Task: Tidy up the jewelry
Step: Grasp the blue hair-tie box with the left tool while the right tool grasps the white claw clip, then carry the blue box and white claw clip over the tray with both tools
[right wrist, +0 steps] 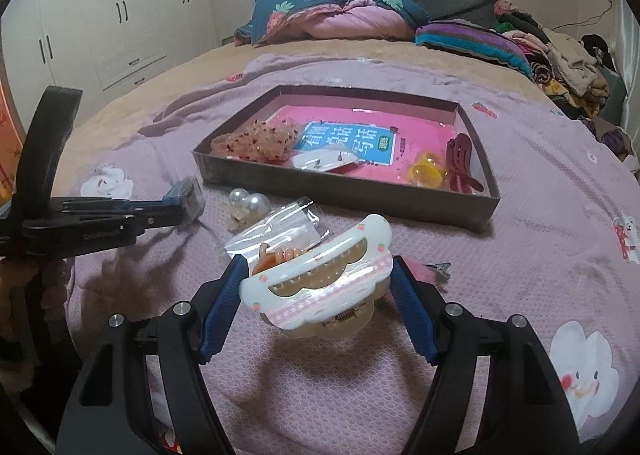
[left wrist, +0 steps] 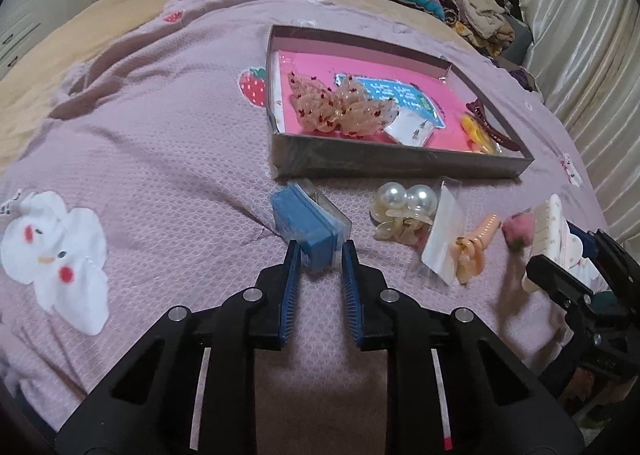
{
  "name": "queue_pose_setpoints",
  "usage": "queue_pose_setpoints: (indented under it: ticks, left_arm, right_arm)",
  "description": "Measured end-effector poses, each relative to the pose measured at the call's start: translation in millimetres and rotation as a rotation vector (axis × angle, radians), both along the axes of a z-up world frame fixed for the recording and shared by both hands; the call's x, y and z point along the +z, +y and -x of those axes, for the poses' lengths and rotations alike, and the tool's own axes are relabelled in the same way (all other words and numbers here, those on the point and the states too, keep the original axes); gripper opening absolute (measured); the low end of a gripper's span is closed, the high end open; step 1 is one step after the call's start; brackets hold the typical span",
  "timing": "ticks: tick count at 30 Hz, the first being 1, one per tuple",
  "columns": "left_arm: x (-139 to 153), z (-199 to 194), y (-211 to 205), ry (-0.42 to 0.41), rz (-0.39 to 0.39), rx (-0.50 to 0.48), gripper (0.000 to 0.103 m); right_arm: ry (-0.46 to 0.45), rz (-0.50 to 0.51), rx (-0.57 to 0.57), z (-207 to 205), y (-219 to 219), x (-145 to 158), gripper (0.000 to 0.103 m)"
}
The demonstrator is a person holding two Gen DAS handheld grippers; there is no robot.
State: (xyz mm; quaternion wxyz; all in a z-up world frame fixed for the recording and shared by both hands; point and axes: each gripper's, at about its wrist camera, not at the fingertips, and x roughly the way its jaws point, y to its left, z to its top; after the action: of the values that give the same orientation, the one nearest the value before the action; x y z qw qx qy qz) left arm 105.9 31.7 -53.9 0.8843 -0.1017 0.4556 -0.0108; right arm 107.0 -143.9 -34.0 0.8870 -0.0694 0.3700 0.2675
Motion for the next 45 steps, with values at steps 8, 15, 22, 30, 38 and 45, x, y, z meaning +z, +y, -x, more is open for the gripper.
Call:
queue_pose_setpoints:
  ticks: [8,15,22,30,38,45]
  left_arm:
    - [6.6,3.8,-4.3,-0.005,0.000,-0.012,0.000]
    - [-9.3,7.4,12.6,0.056,0.052,0.041,0.002]
    - [0.0,-7.0,8.5,0.037,0.152,0.013,0.034]
    - [-19.1,-41.5,-16.1,0.108,0.103,-0.008,0.044]
    - [-7.6,-31.9,-18.5,0.050,0.027,-0.021,0.027]
    - [32.8,-27.2,-10.9,-0.057,0.055,-0.028,0.027]
  right_arm:
    - [-0.020,-0.016,-0.023,-1.1,-7.7,8.0,0.071]
    - [-0.026,-0.031,-0.039,-2.4,-15.0,12.0,0.071]
    - [-0.023,-0.042,-0.045,-4.0,-17.3,12.8,0.071]
    - [-0.039,-0.060,-0.074,-7.3,-26.3,17.9,0.071]
    - [-0.065,-0.083,-0.103,-14.3,-39.3,31.1,0.071]
    - [-0.122,-0.090,-0.142,-29.1,-52.5,57.7,0.071]
